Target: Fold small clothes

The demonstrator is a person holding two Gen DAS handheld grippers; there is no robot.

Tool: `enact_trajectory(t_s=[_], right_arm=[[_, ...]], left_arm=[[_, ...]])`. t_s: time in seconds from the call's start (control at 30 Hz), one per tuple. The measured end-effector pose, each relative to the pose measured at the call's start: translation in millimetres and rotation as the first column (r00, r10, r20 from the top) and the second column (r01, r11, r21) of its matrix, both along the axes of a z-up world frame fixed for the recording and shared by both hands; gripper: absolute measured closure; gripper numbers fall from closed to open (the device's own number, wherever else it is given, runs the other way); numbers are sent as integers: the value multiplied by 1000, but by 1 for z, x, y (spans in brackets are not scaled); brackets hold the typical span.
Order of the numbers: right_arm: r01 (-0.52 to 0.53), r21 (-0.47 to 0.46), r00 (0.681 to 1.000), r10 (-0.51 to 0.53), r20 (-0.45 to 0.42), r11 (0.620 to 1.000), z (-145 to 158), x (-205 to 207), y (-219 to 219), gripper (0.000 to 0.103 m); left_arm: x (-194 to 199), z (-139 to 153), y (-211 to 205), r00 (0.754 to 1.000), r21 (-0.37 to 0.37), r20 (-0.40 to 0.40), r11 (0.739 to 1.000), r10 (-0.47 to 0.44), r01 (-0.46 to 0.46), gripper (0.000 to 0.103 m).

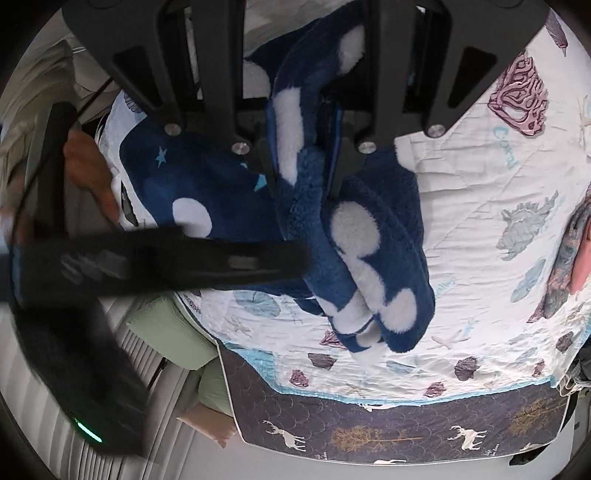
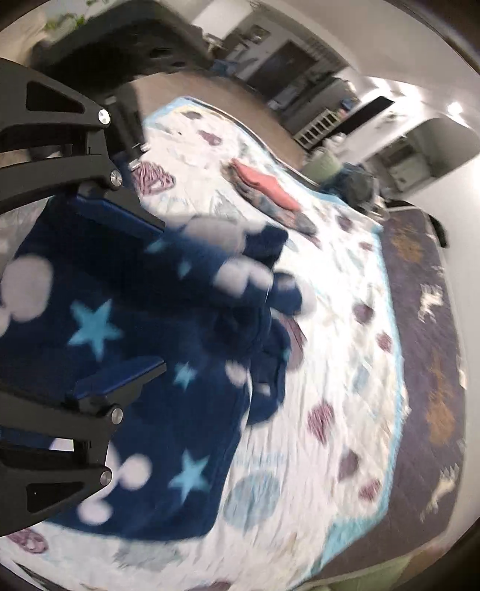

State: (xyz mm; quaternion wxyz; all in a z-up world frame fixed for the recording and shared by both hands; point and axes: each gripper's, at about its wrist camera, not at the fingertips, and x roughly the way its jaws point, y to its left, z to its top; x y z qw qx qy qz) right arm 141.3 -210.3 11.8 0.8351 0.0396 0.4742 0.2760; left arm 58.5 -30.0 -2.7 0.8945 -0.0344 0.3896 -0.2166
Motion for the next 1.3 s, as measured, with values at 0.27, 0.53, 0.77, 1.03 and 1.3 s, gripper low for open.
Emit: enact_trajectory(t_s=[0.27,0.53,0.77,1.03,1.3], right_arm=[[-84,-119,991,70,-115,989,-24,42,64,41],[-45,-52,994,40,-97,998,-16,34,44,79],[-54,-22,995,52,-84,998,-8,36,38,80],[28,51,999,-30,39,998,45,21,-34,81],[246,57,969,-248,21,968,30,1,-155,80]], left_arm=[[-9,0,-10,999,66,38,998,6,-8,75],[-56,12,14,985,126,154,988,71,-91,17],[-46,-9,25,1000,-35,-7,999,16,-16,81],[-65,47,-71,938,51,218,963,-270,265,81],[-48,4,-175,863,121,123,871,-489,477,76]])
